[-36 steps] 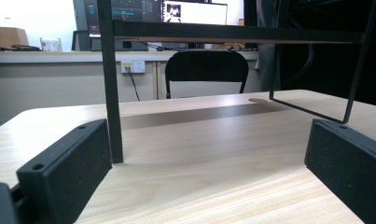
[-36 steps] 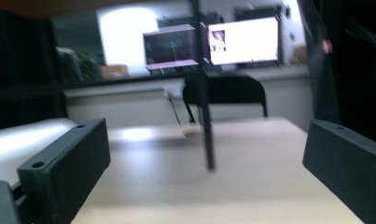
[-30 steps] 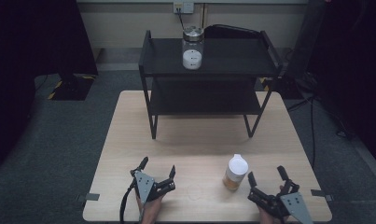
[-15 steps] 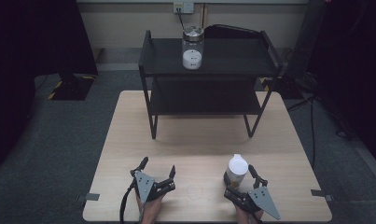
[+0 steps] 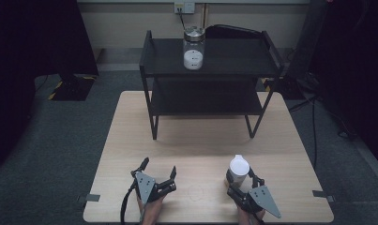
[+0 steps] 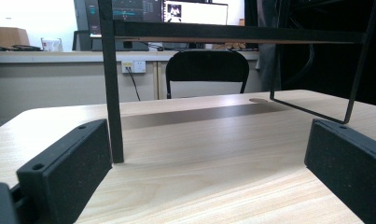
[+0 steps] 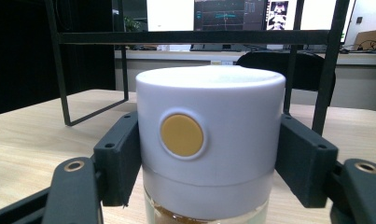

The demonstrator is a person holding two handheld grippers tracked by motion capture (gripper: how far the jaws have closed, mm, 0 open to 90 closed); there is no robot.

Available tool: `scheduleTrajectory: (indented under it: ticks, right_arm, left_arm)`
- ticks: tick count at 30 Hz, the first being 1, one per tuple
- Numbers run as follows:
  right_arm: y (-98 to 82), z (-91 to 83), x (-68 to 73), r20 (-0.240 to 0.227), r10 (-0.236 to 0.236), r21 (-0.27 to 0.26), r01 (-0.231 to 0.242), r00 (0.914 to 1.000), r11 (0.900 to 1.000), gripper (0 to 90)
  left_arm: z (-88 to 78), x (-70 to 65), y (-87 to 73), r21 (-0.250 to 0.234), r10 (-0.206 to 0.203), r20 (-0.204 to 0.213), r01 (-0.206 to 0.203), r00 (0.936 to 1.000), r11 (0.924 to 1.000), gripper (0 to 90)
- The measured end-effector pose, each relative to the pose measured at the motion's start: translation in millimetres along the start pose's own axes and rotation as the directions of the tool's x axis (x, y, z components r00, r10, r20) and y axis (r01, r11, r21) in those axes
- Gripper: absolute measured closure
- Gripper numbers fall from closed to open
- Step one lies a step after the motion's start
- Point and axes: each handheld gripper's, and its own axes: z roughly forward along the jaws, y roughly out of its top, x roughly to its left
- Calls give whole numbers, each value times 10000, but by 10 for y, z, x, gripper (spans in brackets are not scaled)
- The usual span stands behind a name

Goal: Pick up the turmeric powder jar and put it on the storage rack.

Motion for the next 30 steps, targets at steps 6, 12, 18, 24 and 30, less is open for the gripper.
scheduleTrajectory:
  ticks: [6,12,18,24,30]
  right_arm:
    - [37,16,24,99,-53,129,51,9999,9999,301]
    - [57,16,31,126,-45,203,42,9999,9998,302]
    - [72,12,45,190,-71,251,66,9998,9997,302]
    - [97,6,34,173,-61,341,56,9998,9994,303]
    - [120,12,29,63,-120,414,117,9999,9991,303]
  left_arm:
    - [0,2,-1,-6,-2,12,2,10000,10000,1]
    - [0,5,0,4,-6,28,6,10000,10000,1]
    - [0,5,1,4,-6,26,6,10000,10000,1]
    - [0,5,1,3,-6,27,6,10000,10000,1]
    - [0,5,1,4,-6,26,6,10000,10000,1]
